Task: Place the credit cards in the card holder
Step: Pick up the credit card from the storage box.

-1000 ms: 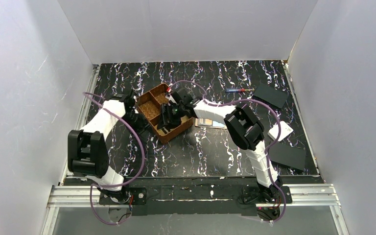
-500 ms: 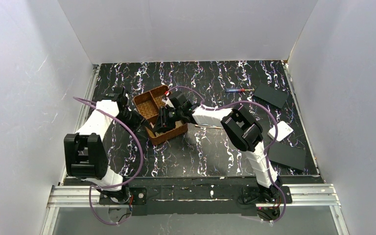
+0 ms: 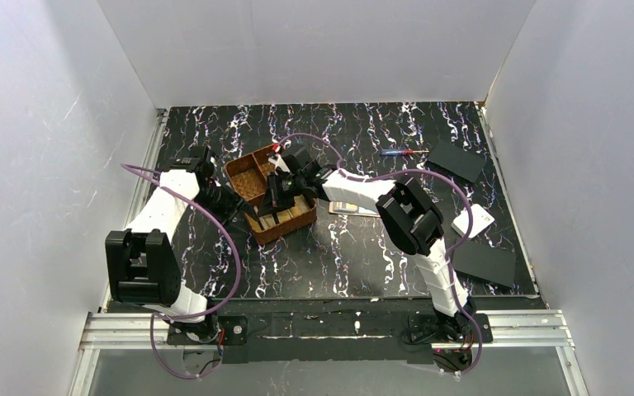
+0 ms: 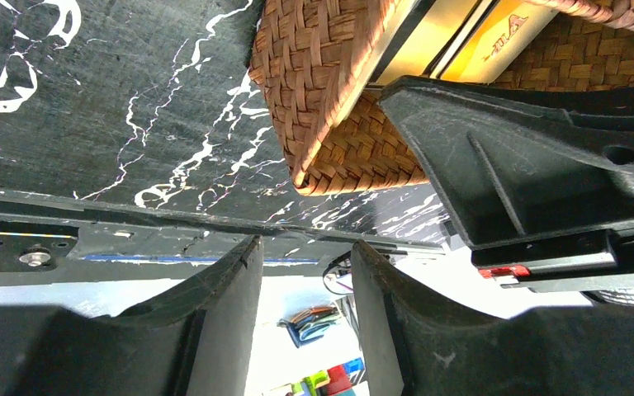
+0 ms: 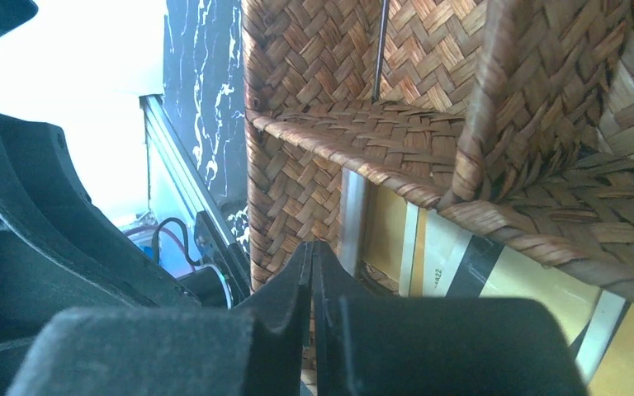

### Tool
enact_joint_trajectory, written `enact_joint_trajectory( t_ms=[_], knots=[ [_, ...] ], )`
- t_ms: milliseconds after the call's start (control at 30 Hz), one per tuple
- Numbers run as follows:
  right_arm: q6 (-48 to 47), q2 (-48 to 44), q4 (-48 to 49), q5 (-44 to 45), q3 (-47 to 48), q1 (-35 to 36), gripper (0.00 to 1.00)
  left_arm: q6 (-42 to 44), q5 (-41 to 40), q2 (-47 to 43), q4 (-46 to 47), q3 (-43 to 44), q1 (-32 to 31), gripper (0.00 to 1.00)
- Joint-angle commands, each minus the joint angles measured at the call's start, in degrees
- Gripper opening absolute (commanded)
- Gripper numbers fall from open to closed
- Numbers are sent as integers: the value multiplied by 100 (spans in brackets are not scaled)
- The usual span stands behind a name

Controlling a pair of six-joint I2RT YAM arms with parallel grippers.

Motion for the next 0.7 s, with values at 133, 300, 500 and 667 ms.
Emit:
enact_joint_trajectory(
  t_ms=[133,300,500,667],
  knots=[
    [-211,-125,-242,-45,247,-69,2,170,-35,-213,-288,223,27,42],
    [-757,-143,-816,467,336,-87,34,225,20,-295,-248,107,20,42],
    [-916,103,-1021,490,202,-78,48,120,289,-113,32,-159,22,43],
    [-761,395,-723,238,242,-20,50,47,207,-10,99,-147,14,41]
  ],
)
